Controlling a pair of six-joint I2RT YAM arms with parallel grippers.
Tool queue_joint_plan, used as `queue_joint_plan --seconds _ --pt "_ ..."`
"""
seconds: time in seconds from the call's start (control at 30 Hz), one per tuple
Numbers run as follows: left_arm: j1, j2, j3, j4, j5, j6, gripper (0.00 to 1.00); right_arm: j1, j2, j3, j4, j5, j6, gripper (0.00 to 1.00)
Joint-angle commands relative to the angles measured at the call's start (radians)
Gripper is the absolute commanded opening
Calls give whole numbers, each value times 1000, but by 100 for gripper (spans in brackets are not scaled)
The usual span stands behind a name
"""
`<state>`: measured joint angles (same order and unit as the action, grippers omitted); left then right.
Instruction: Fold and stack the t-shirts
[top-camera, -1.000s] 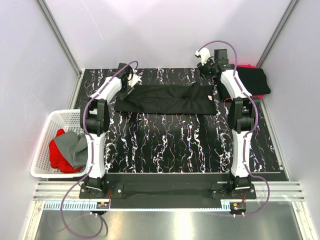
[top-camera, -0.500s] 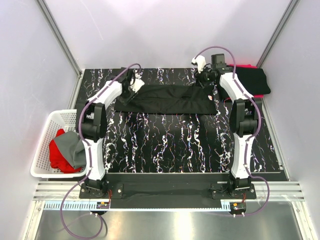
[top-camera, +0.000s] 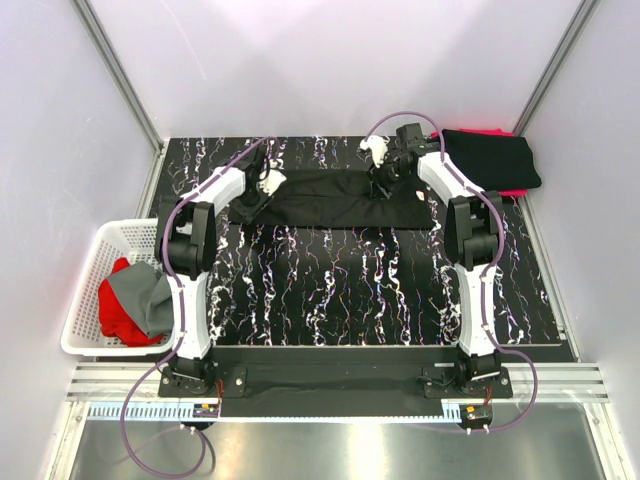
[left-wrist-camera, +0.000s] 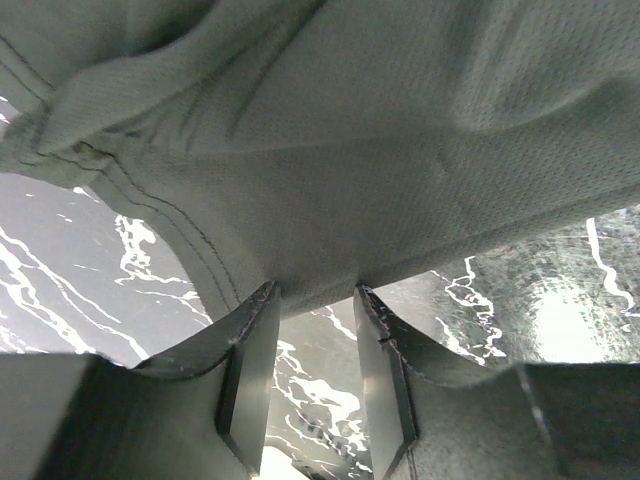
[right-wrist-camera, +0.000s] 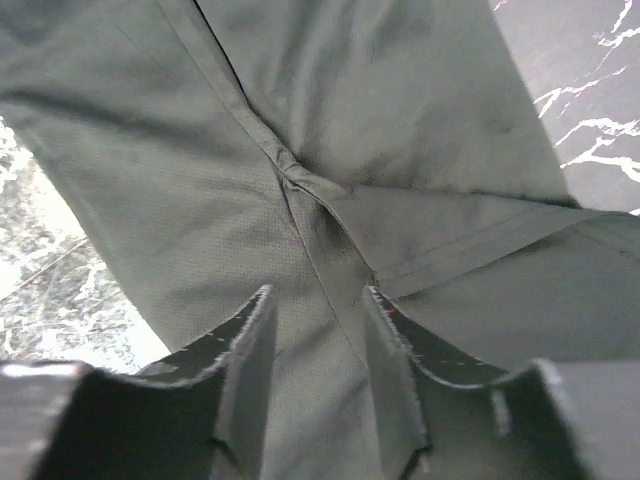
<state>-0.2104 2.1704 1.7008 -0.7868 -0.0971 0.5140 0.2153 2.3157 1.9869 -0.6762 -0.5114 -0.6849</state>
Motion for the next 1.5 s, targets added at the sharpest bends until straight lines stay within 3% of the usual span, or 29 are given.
queue_joint_plan --seconds 0.0,0.47,0.57,0.73,0.97,1.13,1.33,1.47 --pt "5 -1 -19 9 7 -20 40 13 1 35 -7 54 -21 49" --pt "5 -3 -26 8 17 -28 40 29 53 59 38 160 -25 49" --pt "5 0 -26 8 19 -29 40 32 73 82 40 174 -21 44" --pt "5 -1 -26 6 17 -29 40 36 91 119 43 185 -12 21" --pt "5 3 -29 4 17 -29 40 45 90 170 53 182 -2 17" --pt "3 -11 -33 3 17 -29 40 59 135 254 84 177 -1 19" --pt "3 -109 -30 -2 51 -12 43 81 191 450 86 208 91 45" --pt "3 -240 -52 -2 91 70 49 81 122 435 89 226 119 47"
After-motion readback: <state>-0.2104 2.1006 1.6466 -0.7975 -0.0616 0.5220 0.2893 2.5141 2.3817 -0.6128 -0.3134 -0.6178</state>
